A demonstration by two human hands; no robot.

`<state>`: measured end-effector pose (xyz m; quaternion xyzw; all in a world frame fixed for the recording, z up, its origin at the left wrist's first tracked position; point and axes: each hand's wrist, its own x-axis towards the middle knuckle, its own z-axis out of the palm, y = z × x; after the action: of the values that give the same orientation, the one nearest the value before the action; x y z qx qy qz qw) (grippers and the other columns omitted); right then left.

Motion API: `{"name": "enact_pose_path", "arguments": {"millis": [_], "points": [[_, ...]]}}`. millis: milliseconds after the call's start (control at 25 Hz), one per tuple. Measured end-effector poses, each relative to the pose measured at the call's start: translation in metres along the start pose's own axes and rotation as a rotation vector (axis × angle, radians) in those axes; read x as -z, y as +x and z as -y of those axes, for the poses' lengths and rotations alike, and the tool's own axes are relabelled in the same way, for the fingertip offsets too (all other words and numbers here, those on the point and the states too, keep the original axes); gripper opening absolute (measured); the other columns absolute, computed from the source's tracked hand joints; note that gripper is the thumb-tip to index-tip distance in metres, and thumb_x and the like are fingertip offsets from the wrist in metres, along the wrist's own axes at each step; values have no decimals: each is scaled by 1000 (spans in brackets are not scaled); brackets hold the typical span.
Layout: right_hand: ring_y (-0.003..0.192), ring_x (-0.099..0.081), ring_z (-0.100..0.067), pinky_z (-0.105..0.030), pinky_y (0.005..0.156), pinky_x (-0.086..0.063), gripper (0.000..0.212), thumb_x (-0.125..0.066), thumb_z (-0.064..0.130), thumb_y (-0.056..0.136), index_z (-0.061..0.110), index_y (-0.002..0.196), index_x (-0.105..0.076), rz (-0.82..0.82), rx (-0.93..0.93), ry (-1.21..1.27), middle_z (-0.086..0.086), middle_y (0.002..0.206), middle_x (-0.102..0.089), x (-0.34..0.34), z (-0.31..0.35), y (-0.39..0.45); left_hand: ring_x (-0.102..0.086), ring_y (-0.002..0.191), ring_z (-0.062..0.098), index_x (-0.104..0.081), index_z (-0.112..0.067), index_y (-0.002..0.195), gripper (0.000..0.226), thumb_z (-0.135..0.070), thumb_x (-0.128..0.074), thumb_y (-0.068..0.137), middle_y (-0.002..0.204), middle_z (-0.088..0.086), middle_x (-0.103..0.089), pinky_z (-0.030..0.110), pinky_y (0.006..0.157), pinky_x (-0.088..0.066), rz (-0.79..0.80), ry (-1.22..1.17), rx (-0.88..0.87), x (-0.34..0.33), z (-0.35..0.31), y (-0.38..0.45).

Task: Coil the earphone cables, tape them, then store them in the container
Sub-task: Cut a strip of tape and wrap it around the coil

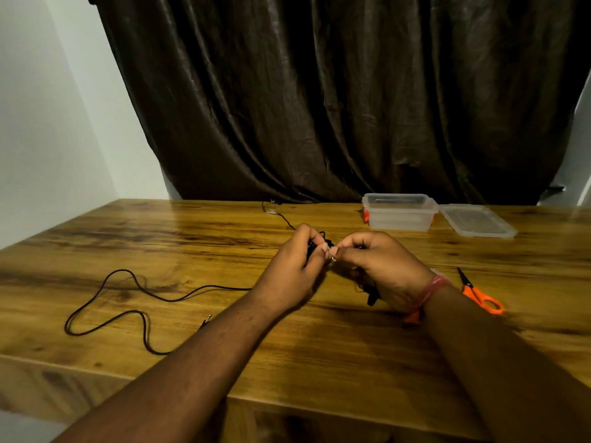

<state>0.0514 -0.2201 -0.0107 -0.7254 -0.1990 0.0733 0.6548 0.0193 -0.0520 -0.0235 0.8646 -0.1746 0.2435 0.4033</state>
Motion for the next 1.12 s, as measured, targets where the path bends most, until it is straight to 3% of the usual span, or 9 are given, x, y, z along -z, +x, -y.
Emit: {"name": "enact_pose_path", "arguments": {"millis": [160,280,400,520,720,880,1000,1040,1120], "points": [[75,-49,-28,-35,59,-41,13,-73,24,87,17,76,-69,28,-8,55,-3,62,-54,4,-2,2,-53,58,9,-47,-25,99,4,-28,-50,101,85,4,-63,28,50,-41,15,-21,42,0,1,0],[76,-50,-28,-45,68,-43,18,-78,29,78,13,76,-69,5,27,16,-15,80,-56,2,-2,1,-53,57,10,-47,-25,100,5,-29,-49,101,86,4,-63,32,50,-44,10,-9,47,1,-2,-1],[69,-48,-17,-34,64,-42,12,-76,17,80,12,74,-66,-118,319,-332,-2,87,-53,2,1,1,-55,48,14,-46,-23,100,5,-26,-49,102,85,10,-64,34,43,-45,19,-46,75,1,-5,-2],[64,-46,-6,-27,60,-41,9,-69,20,77,16,75,-62,-129,600,-663,9,85,-49,4,6,0,-53,44,17,-45,-21,99,6,-26,-48,102,86,15,-65,33,38,-43,30,-58,90,0,-7,-2],[74,-49,-5,-26,60,-41,13,-68,25,83,20,80,-57,-109,685,-933,13,93,-48,8,12,-5,-51,42,14,-44,-22,96,7,-23,-48,102,85,14,-65,31,37,-41,39,-71,84,0,-11,-3],[43,-46,-3,-22,45,-37,14,-69,15,86,13,80,-57,-39,392,-626,9,52,-54,5,10,-8,-54,45,18,-47,-17,99,5,-22,-49,102,83,13,-66,30,37,-40,42,-41,61,0,-12,-4],[53,-50,-21,-33,53,-41,16,-69,10,87,11,81,-54,-6,216,-267,-22,65,-59,2,5,-6,-55,46,15,-47,-18,102,6,-24,-48,102,83,6,-66,32,39,-43,26,-33,58,1,-10,-3],[56,-50,-22,-35,55,-42,15,-69,7,88,9,82,-55,1,193,-173,-25,71,-58,2,6,-6,-55,46,16,-47,-19,102,6,-24,-48,102,82,7,-65,33,39,-44,20,-33,56,1,-9,-3],[45,-46,-15,-25,44,-41,14,-70,5,88,5,88,-55,5,151,-64,-15,73,-55,3,9,-6,-55,45,18,-46,-18,102,6,-24,-48,102,80,11,-64,33,39,-43,18,-48,73,2,-8,-3]]}}
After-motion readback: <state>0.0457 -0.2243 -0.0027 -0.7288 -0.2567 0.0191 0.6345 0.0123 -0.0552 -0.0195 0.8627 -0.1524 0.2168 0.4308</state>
